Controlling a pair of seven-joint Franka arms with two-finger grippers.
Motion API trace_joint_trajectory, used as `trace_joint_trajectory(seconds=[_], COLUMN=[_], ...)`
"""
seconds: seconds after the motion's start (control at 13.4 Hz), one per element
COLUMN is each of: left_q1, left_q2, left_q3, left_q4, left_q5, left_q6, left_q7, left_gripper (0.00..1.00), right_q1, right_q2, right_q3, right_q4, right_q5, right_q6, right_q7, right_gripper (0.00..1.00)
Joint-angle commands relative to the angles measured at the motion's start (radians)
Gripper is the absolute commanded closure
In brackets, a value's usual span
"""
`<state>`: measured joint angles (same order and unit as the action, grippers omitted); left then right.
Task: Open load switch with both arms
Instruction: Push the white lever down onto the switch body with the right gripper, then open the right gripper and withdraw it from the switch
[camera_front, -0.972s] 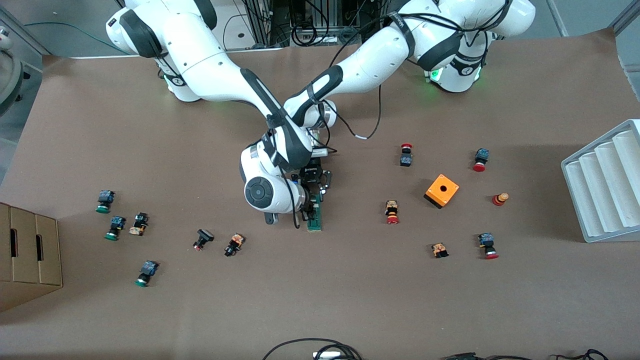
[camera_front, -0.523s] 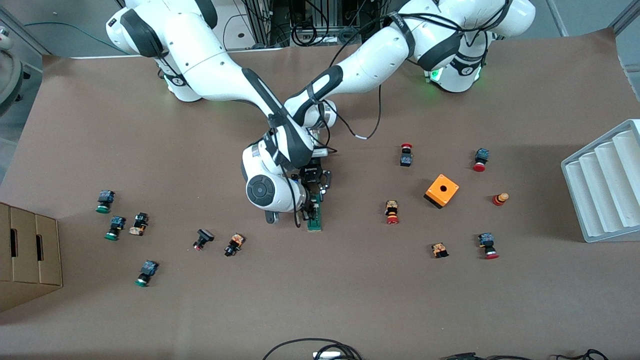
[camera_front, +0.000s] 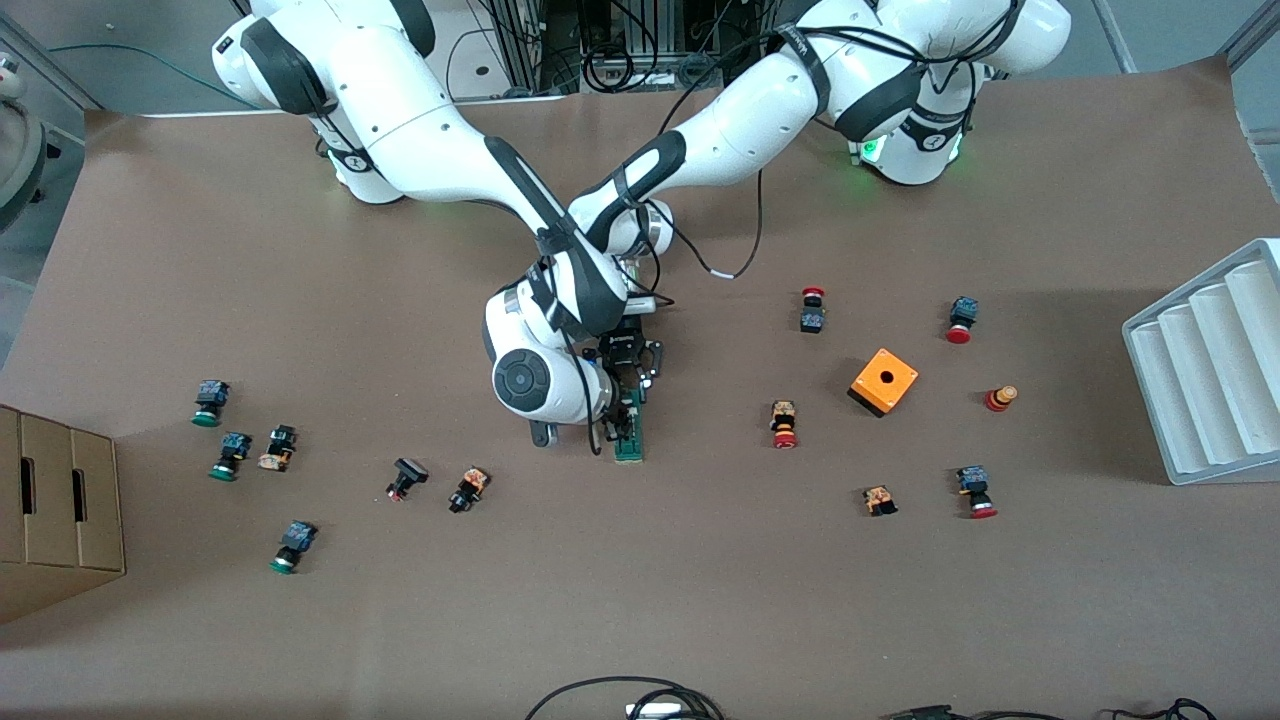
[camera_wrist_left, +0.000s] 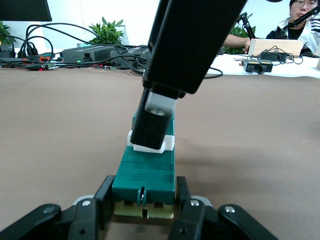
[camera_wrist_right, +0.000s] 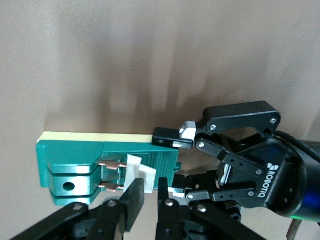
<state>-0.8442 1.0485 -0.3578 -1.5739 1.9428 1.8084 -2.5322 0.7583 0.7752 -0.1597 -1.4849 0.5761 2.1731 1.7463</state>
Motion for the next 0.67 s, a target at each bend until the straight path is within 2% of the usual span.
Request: trace_joint_trajectory(seconds=[0.0, 0.07, 0.15, 0.22, 0.37, 0.45, 0.52, 0.6], left_q1=[-0.007, -0.007, -0.007, -0.006, -0.004, -0.003, -0.003, -0.003], left_q2=[0.019, 0.019, 0.019, 0.019, 0.018, 0.016, 0.016, 0.013], left_q3=[0.007, 0.007, 0.007, 0.007, 0.007, 0.007, 0.007, 0.007], left_q4=[0.023, 0.023, 0.023, 0.023, 0.023, 0.023, 0.023, 0.022], left_q5=[-0.008, -0.007, -0.005, -0.005, -0.005, -0.002, 0.007, 0.008], left_q6=[0.006, 0.006, 0.006, 0.006, 0.006, 0.008, 0.011, 0.012], left_q7=[0.003, 0.003, 0.003, 0.003, 0.007, 0.013, 0.018, 0.019], left_gripper=[0.44, 0.44, 0.44, 0.43, 0.25, 0.06, 0.0, 0.0], right_q1=[-0.02, -0.027, -0.037, -0.046, -0.066, -0.068, -0.079, -0.097], right_q2=[-0.039, -0.056, -0.076, -0.099, -0.164, -0.197, -0.223, -0.25], right_q3=[0.003, 0.003, 0.002, 0.002, 0.002, 0.0, -0.001, -0.001], right_q4=[-0.02, -0.021, -0.02, -0.02, -0.025, -0.029, -0.029, -0.034], right_q5=[-0.03, -0.033, -0.036, -0.051, -0.134, -0.172, -0.2, -0.228], right_q6=[-0.001, -0.019, -0.033, -0.045, -0.074, -0.102, -0.13, -0.148], right_q7=[0.005, 0.002, -0.002, -0.013, -0.118, -0.187, -0.253, -0.321], right_gripper=[0.67, 0.48, 0.39, 0.02, 0.0, 0.0, 0.0, 0.0])
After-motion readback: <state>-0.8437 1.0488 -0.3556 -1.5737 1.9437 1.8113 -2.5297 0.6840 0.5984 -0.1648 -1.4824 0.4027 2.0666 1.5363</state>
